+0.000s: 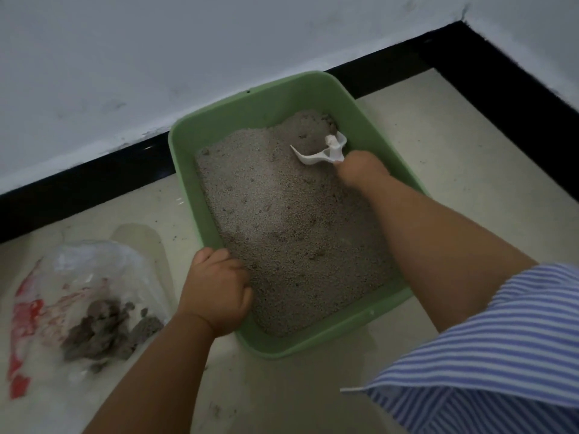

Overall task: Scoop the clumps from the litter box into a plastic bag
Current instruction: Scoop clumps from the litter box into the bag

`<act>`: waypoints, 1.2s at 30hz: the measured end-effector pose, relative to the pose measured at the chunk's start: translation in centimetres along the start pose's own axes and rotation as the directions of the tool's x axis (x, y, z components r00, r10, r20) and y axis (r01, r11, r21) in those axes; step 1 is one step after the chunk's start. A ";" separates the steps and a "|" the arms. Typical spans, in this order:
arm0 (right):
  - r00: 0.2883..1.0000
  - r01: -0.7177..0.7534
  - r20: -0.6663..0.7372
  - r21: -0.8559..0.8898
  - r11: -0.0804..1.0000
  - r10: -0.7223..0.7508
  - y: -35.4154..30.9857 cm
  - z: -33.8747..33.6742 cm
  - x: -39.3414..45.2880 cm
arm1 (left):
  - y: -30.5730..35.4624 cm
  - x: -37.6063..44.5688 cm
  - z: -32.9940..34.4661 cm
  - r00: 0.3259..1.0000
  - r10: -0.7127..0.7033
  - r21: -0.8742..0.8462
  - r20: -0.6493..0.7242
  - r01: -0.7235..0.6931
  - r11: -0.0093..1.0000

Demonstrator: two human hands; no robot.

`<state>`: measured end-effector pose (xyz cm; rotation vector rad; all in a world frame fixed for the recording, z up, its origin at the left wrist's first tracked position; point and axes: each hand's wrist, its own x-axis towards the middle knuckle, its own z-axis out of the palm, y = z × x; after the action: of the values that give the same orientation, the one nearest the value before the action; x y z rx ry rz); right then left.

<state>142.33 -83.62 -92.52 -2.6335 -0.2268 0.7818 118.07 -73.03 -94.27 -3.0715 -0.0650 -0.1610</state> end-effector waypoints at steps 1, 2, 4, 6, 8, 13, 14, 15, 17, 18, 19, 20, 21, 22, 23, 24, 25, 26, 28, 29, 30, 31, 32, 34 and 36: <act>1.000 0.016 -0.026 -0.038 0.999 -0.017 0.1 0.1 0.2 | 0.0 0.0 0.0 1.000 -0.001 0.010 0.003 0.001 1.000; 0.999 0.029 -0.041 -0.067 0.997 -0.031 0.2 0.3 0.2 | -0.1 0.0 0.0 1.000 -0.001 0.018 0.008 0.001 1.000; 0.994 0.070 -0.070 -0.134 0.988 -0.080 0.8 0.8 0.2 | -0.1 0.0 0.0 1.000 -0.001 0.024 0.020 0.000 1.000; 0.985 0.116 -0.103 -0.205 0.972 -0.139 1.5 1.3 0.3 | -0.2 0.1 0.0 1.000 0.001 0.027 0.026 -0.002 1.000; 0.970 0.159 -0.138 -0.265 0.951 -0.201 1.8 1.6 0.2 | -0.2 0.1 -0.1 0.999 0.005 0.021 0.039 -0.005 1.000; 0.947 0.212 -0.160 -0.336 0.918 -0.278 1.8 1.5 0.0 | -0.1 0.2 -0.3 0.998 0.008 0.024 0.061 -0.009 1.000; 0.948 0.215 -0.155 -0.333 0.918 -0.279 1.9 1.5 0.0 | -0.1 0.2 -0.4 0.998 0.007 0.023 0.065 -0.008 1.000; 0.949 0.217 -0.151 -0.326 0.920 -0.278 2.0 1.7 -0.1 | -0.1 0.2 -0.4 0.998 0.005 0.021 0.067 -0.007 1.000; 0.950 0.217 -0.152 -0.303 0.928 -0.272 2.5 2.0 -0.3 | -0.1 0.2 -0.5 0.997 0.005 0.012 0.079 -0.006 1.000; 0.951 0.217 -0.152 -0.285 0.934 -0.268 2.8 2.2 -0.4 | 0.0 0.2 -0.5 0.996 0.007 0.007 0.084 -0.008 1.000; 0.952 0.218 -0.152 -0.265 0.939 -0.264 3.0 2.3 -0.7 | 0.0 0.2 -0.5 0.996 0.011 0.005 0.083 -0.011 1.000; 0.953 0.222 -0.151 -0.248 0.943 -0.264 3.3 2.3 -0.9 | 0.0 0.2 -0.5 0.997 0.011 0.005 0.081 -0.012 1.000; 0.952 0.228 -0.151 -0.235 0.945 -0.267 3.5 2.3 -1.1 | 0.0 0.2 -0.4 0.997 0.009 0.005 0.077 -0.009 1.000; 0.950 0.237 -0.153 -0.223 0.946 -0.274 3.7 2.3 -1.4 | 0.0 0.2 -0.4 0.998 0.006 0.005 0.070 -0.007 1.000; 0.946 0.248 -0.157 -0.208 0.946 -0.283 3.9 2.2 -1.8 | 0.0 0.2 -0.4 0.998 0.005 0.003 0.058 -0.006 1.000; 0.942 0.261 -0.162 -0.190 0.946 -0.292 4.0 2.0 -2.2 | -0.1 0.1 -0.3 0.999 0.001 0.000 0.052 -0.001 1.000; 0.937 0.278 -0.167 -0.173 0.945 -0.306 4.0 1.9 -2.6 | 0.0 0.1 -0.4 0.999 -0.002 0.000 0.053 0.002 1.000; 0.930 0.298 -0.171 -0.162 0.941 -0.324 4.0 1.7 -3.2 | 0.0 0.1 -0.5 0.999 -0.004 0.003 0.050 0.004 1.000; 0.921 0.334 -0.156 -0.156 0.930 -0.357 3.9 1.5 -4.5 | 0.1 0.1 -0.6 0.999 -0.004 0.001 0.039 0.004 1.000; 0.919 0.347 -0.134 -0.163 0.923 -0.370 3.9 1.6 -5.4 | 0.0 0.0 -0.6 0.999 -0.014 -0.011 0.037 0.015 1.000; 0.918 0.359 -0.110 -0.175 0.917 -0.380 3.9 1.8 -6.4 | 0.0 -0.2 -0.6 0.999 -0.024 -0.029 0.032 0.025 0.999; 0.917 0.370 -0.087 -0.189 0.910 -0.390 3.9 2.2 -7.4 | 0.1 -0.3 -0.5 0.999 -0.028 -0.048 0.015 0.029 0.998; 0.916 0.376 -0.072 -0.191 0.907 -0.395 4.0 2.5 -8.3 | 0.2 -0.4 -0.6 0.999 -0.036 -0.077 0.013 0.037 0.996; 0.920 0.370 -0.072 -0.162 0.915 -0.385 4.3 3.1 -9.9 | 0.9 -0.5 -1.2 0.995 -0.050 -0.091 0.088 0.058 0.994; 0.928 0.353 -0.058 -0.180 0.918 -0.368 4.5 3.3 -11.3 | 1.2 -0.7 -1.8 0.970 -0.078 -0.102 0.230 0.104 0.989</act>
<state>131.33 -89.60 -91.37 -2.6539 -0.7596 0.5350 117.29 -74.34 -92.60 -3.1869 -0.2165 0.1875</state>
